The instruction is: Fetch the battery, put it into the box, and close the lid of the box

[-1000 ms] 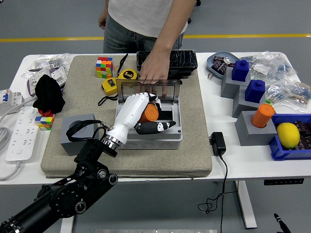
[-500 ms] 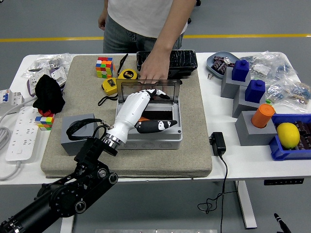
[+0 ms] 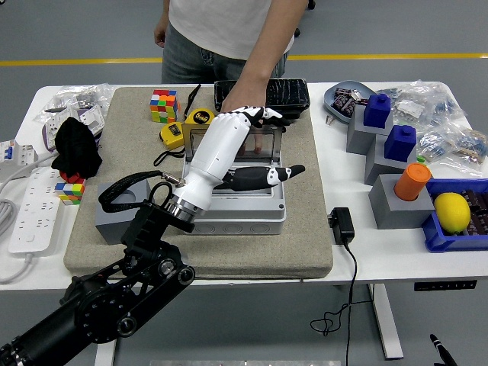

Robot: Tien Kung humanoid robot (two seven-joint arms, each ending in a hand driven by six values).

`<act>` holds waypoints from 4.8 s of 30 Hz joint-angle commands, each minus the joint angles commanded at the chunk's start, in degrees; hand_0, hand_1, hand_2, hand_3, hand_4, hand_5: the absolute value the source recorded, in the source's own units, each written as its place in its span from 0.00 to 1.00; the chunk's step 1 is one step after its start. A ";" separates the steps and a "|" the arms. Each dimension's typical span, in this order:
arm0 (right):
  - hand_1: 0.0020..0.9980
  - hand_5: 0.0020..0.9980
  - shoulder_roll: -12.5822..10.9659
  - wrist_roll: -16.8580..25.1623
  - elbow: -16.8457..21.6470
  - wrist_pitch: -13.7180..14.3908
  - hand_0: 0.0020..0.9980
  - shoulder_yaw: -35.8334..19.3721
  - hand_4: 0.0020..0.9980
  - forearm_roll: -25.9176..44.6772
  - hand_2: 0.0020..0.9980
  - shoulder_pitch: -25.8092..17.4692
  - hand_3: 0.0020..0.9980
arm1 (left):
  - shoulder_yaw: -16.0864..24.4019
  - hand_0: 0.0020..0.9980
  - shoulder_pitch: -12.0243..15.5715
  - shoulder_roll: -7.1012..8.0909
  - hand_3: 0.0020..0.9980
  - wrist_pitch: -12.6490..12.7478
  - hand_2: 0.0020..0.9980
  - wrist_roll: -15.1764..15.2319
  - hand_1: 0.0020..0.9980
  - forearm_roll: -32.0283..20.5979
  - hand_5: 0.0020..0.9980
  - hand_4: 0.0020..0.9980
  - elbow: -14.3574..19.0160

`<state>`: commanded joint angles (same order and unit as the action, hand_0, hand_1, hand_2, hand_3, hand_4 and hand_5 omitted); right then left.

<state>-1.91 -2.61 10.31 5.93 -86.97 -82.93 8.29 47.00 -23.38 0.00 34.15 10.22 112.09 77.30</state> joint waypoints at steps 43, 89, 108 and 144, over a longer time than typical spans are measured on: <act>0.85 1.00 -0.23 -0.20 0.00 -0.05 0.88 0.06 1.00 -0.37 0.79 -0.10 0.80 | 1.48 1.00 -3.32 0.62 0.87 -41.70 0.97 -47.19 1.00 17.91 1.00 1.00 10.57; 0.84 1.00 -0.31 -0.05 0.00 0.23 0.88 0.01 1.00 -0.58 0.79 0.18 0.80 | 0.24 0.70 -4.13 1.33 0.66 -55.49 0.61 -47.19 0.55 16.70 1.00 1.00 15.17; 0.84 1.00 0.07 0.00 0.00 0.12 0.87 -0.34 1.00 -0.57 0.79 -0.34 0.80 | 14.79 0.74 5.68 1.27 0.44 -28.12 0.61 -18.93 0.67 -4.38 0.93 1.00 15.05; 0.94 1.00 0.29 1.56 0.00 2.02 1.00 -7.80 1.00 -7.74 0.87 -0.52 0.81 | 39.91 1.00 19.92 1.97 0.89 -20.83 1.00 -9.02 1.00 -24.10 1.00 1.00 5.53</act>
<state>-1.62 -1.05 10.31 7.95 -94.77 -90.67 7.77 86.91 -3.46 1.97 13.32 1.19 87.99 82.83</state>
